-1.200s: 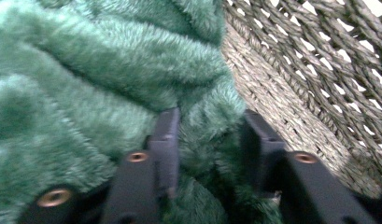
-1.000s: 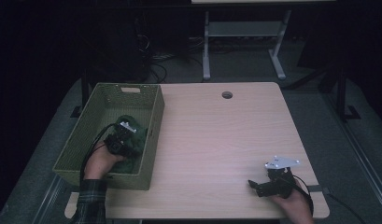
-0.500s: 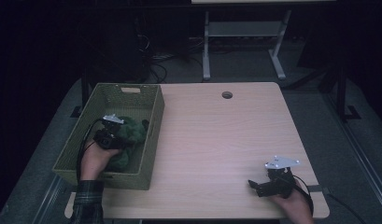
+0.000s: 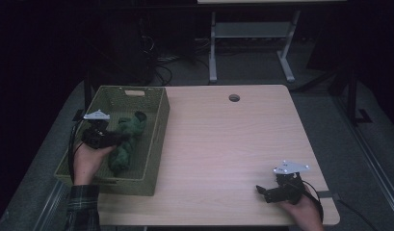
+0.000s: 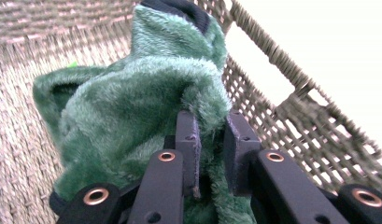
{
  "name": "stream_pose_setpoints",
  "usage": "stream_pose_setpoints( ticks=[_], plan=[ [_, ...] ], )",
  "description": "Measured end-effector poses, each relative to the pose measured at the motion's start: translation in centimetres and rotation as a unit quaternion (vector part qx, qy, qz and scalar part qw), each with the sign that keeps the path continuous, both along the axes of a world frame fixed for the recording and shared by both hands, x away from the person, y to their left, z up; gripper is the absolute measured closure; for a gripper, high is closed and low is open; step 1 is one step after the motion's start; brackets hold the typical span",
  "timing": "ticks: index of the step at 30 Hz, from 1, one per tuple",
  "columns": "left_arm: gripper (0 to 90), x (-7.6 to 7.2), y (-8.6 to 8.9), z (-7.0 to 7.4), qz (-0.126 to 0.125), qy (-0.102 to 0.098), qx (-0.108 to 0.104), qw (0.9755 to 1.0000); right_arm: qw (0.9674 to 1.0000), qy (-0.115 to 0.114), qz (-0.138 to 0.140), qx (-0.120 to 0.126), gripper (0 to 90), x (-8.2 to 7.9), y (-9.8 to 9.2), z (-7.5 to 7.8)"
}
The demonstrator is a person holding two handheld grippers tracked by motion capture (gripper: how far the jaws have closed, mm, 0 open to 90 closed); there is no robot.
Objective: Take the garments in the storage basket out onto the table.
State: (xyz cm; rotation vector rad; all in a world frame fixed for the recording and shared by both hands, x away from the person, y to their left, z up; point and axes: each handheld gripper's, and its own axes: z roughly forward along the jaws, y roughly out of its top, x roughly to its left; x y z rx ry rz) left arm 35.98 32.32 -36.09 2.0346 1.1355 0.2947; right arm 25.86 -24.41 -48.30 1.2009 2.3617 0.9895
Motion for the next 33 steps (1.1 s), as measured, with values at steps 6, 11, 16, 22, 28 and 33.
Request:
stream_pose_setpoints(
  ticks=[6, 11, 16, 22, 28, 33],
  plan=[
    [77.4, -0.1, 0.0, 1.2, -0.005, -0.013, -0.026, 0.9996, 1.0, 0.0, 0.0, 0.0, 0.2, 0.0, 0.0, 0.0],
    [77.4, 0.0, -0.3, 2.6, -0.008, -0.025, -0.043, 0.9987, 1.0, 0.0, 0.0, 0.0, 0.2, 0.0, 0.0, 0.0],
    [77.4, -0.1, -0.4, 3.7, -0.013, -0.037, -0.049, 0.998, 1.0, 0.0, 0.0, 0.0, 0.2, 0.0, 0.0, 0.0],
    [77.4, -0.3, -0.8, 6.3, -0.023, -0.062, -0.057, 0.9962, 1.0, 0.0, 0.0, 0.0, 0.2, 0.0, 0.0, 0.0],
    [77.5, -0.3, -1.0, 8.4, -0.031, -0.082, -0.07, 0.9937, 1.0, -0.001, 0.0, 0.0, 0.2, 0.0, 0.0, 0.0],
    [77.7, -0.3, -1.4, 9.9, -0.04, -0.093, -0.075, 0.992, 1.0, -0.001, 0.0, 0.0, 0.2, 0.0, 0.0, 0.0]
  ],
)
